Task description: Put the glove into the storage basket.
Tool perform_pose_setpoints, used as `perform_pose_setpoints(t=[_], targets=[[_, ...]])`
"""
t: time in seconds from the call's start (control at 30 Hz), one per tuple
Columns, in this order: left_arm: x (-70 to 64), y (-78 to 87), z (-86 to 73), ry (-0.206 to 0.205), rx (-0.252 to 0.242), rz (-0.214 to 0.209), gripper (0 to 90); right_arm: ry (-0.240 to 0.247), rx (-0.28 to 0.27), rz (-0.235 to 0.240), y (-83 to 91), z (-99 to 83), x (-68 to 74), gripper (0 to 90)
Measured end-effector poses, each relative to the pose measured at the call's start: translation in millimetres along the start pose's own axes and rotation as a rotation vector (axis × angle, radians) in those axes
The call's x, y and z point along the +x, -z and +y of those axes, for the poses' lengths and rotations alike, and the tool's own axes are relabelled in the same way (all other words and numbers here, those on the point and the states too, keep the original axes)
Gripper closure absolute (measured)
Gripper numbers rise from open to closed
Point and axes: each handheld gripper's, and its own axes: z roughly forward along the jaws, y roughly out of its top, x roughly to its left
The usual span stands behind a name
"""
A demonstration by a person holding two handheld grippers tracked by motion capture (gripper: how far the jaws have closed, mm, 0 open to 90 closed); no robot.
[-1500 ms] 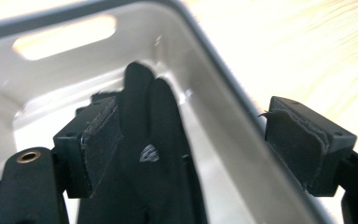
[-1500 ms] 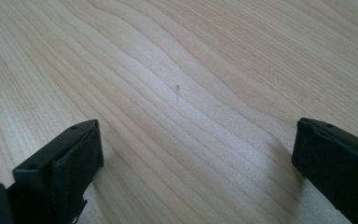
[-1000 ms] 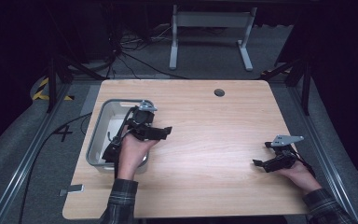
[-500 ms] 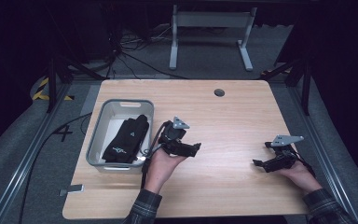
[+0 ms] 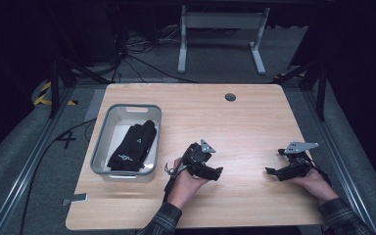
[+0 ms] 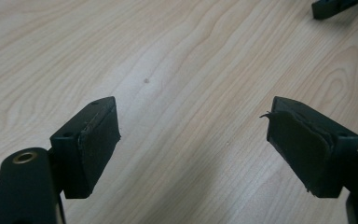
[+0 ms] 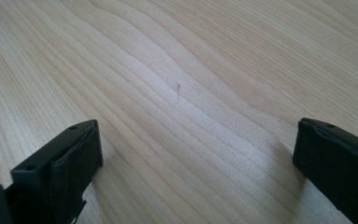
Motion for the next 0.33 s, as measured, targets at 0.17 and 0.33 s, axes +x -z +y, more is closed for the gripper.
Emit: perform_pose_setpoints(t=[0.17,0.33], targets=[[-2.6,-14.1,-5.0,-0.013,0.047,0.014,15.7,0.0,0.001,0.001,0.0,0.0,0.1,1.7],[-3.4,-20.0,-7.5,-0.015,0.076,0.018,15.7,0.001,0.001,0.002,0.0,0.0,0.1,1.5]])
